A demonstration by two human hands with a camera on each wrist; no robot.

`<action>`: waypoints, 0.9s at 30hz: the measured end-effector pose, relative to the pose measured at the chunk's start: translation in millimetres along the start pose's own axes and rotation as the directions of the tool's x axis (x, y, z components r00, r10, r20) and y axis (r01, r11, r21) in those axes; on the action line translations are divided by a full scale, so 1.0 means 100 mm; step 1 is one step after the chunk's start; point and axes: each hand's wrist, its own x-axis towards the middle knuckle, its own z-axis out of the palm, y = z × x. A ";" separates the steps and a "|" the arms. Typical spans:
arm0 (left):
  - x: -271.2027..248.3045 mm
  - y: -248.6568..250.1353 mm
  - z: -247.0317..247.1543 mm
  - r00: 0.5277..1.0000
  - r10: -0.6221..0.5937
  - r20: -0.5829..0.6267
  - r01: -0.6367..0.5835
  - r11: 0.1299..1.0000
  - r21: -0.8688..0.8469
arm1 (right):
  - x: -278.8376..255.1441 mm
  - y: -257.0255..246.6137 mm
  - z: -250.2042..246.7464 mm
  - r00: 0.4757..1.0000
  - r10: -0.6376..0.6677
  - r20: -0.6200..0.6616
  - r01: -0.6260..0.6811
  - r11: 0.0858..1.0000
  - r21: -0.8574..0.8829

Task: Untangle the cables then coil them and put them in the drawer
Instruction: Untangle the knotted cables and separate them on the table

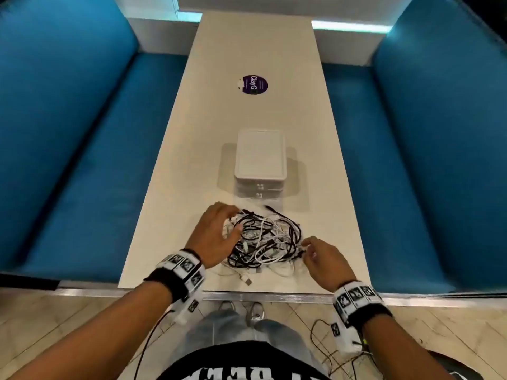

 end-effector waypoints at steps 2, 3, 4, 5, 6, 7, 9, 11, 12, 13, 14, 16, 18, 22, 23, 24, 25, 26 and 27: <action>0.17 0.23 0.14 0.995 0.073 0.066 -0.077 0.994 0.072 | 0.09 -0.04 -0.02 1.000 0.010 0.028 -0.008 0.996 -0.084; 0.24 0.35 0.21 0.989 0.114 0.094 -0.121 0.990 0.069 | 0.14 -0.04 -0.02 0.999 0.019 0.031 -0.016 0.996 -0.082; 0.30 0.49 0.29 0.979 0.166 0.115 -0.174 0.983 0.061 | 0.17 -0.07 -0.03 0.998 0.044 0.047 -0.040 0.997 -0.073; 0.34 0.54 0.41 0.961 0.242 0.133 -0.251 0.967 0.050 | 0.20 -0.08 -0.02 0.998 0.035 0.043 -0.032 0.998 -0.058; 0.36 0.59 0.52 0.936 0.309 0.168 -0.320 0.947 0.040 | 0.21 -0.09 -0.03 0.999 0.025 0.034 -0.023 0.998 -0.056; 0.38 0.60 0.63 0.903 0.364 0.229 -0.383 0.923 0.043 | 0.23 -0.10 -0.04 1.000 0.006 0.021 -0.005 0.998 -0.056; 0.41 0.58 0.80 0.824 0.384 0.416 -0.463 0.880 0.106 | 0.26 -0.12 -0.07 1.000 0.003 0.020 -0.002 1.000 -0.030; 0.39 0.54 0.89 0.780 0.328 0.534 -0.499 0.840 0.214 | 0.30 -0.13 -0.08 0.999 0.043 0.020 -0.045 0.996 0.075; 0.37 0.48 0.91 0.777 0.314 0.546 -0.509 0.823 0.251 | 0.32 -0.12 -0.08 0.998 0.059 0.031 -0.063 0.991 0.117; 0.36 0.43 0.91 0.783 0.304 0.542 -0.513 0.809 0.287 | 0.33 -0.11 -0.08 0.996 0.070 0.050 -0.077 0.986 0.150; 0.34 0.38 0.91 0.790 0.296 0.538 -0.513 0.798 0.315 | 0.35 -0.11 -0.08 0.994 0.074 0.076 -0.087 0.981 0.175; 0.34 0.30 0.91 0.802 0.255 0.540 -0.500 0.780 0.375 | 0.37 -0.12 -0.13 0.989 0.063 0.134 -0.091 0.973 0.213; 0.35 0.29 0.91 0.820 0.228 0.526 -0.483 0.768 0.421 | 0.41 -0.17 -0.23 0.982 0.050 0.182 -0.097 0.960 0.261; 0.33 0.32 0.93 0.862 0.214 0.459 -0.443 0.760 0.477 | 0.53 -0.29 -0.47 0.968 0.009 0.250 -0.092 0.943 0.321; 0.33 0.32 0.93 0.871 0.197 0.450 -0.426 0.758 0.493 | 0.57 -0.31 -0.52 0.971 -0.002 0.238 -0.078 0.942 0.326; 0.33 0.31 0.92 0.879 0.173 0.444 -0.406 0.760 0.508 | 0.61 -0.32 -0.58 0.978 -0.011 0.211 -0.064 0.936 0.346; 0.34 0.31 0.91 0.886 0.145 0.441 -0.385 0.761 0.523 | 0.64 -0.34 -0.64 0.984 -0.014 0.175 -0.055 0.923 0.380; 0.35 0.30 0.90 0.891 0.124 0.437 -0.368 0.761 0.535 | 0.67 -0.36 -0.69 0.990 -0.013 0.142 -0.050 0.901 0.431; 0.36 0.29 0.88 0.897 0.107 0.429 -0.350 0.764 0.542 | 0.71 -0.38 -0.72 0.992 -0.015 0.123 -0.046 0.877 0.479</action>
